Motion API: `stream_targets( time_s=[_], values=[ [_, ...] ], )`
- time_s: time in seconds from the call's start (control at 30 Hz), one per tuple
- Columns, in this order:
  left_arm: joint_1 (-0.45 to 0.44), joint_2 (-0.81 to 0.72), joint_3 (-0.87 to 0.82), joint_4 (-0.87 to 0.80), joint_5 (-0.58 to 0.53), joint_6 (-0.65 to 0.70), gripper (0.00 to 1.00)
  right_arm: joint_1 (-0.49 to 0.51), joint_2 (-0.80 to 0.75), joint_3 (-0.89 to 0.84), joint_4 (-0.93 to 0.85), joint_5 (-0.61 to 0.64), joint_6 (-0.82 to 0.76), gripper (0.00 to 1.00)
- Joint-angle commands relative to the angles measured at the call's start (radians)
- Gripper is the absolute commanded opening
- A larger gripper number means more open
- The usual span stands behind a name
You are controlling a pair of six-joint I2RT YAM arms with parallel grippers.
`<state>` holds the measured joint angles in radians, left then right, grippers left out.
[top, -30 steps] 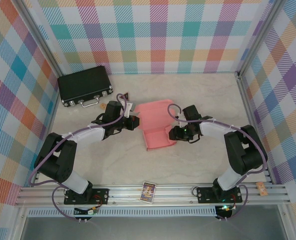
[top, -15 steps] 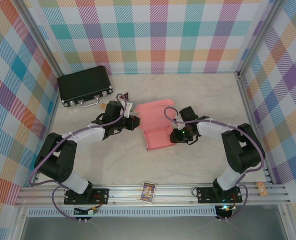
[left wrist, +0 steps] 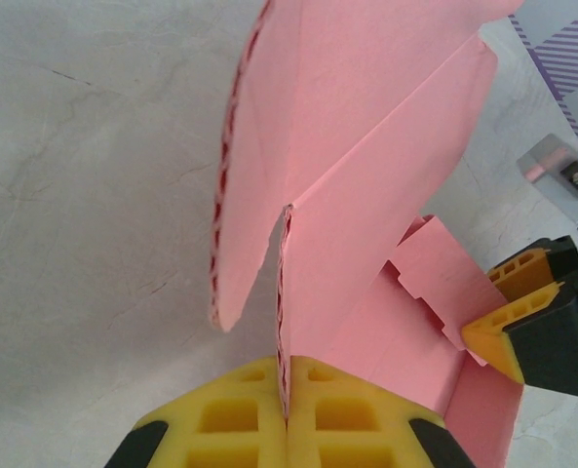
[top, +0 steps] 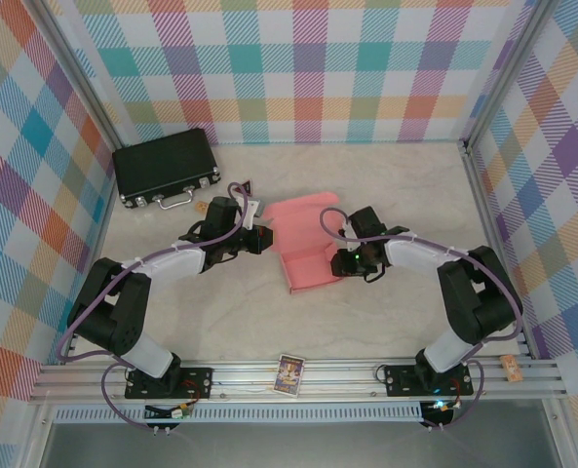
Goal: Fold the paper box
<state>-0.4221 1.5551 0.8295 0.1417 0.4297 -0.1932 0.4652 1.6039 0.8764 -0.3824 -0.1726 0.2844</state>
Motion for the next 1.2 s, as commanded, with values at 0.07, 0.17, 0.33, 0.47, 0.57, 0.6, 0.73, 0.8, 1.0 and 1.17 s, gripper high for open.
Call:
stream_targets(
  time_s=[0.07,0.17,0.33,0.47,0.57,0.6,0.73,0.8,1.0,1.17],
  values=[
    [0.008,-0.002,0.02,0.022,0.021,0.009,0.0,0.003,-0.029,0.035,0.01,0.018,0.023,0.38],
    [0.008,-0.001,0.019,0.022,0.021,0.009,0.0,0.002,-0.015,0.042,0.005,0.023,0.021,0.34],
    [0.008,0.0,0.021,0.021,0.02,0.01,0.0,0.003,0.012,0.043,-0.002,0.021,0.011,0.24],
    [0.008,0.002,0.021,0.022,0.018,0.008,0.0,0.003,0.013,0.029,0.004,0.025,0.006,0.19],
    [0.008,0.002,0.021,0.025,0.018,0.008,0.0,0.005,0.016,0.025,0.0,0.037,0.002,0.17],
    [0.008,0.002,0.023,0.025,0.018,0.008,0.0,0.004,0.018,0.023,-0.003,0.041,0.0,0.17],
    [0.008,0.005,0.024,0.027,0.021,0.005,0.0,0.009,0.021,0.021,-0.011,0.058,-0.008,0.17],
    [0.008,0.008,0.022,0.028,0.023,0.004,0.0,0.014,0.023,0.021,-0.018,0.073,-0.01,0.17],
    [0.008,0.01,0.023,0.03,0.023,0.002,0.0,0.046,0.035,0.044,-0.055,0.149,-0.014,0.16],
    [0.008,0.008,0.023,0.032,0.023,0.002,0.0,0.076,0.034,0.055,-0.074,0.228,-0.004,0.11]
  ],
)
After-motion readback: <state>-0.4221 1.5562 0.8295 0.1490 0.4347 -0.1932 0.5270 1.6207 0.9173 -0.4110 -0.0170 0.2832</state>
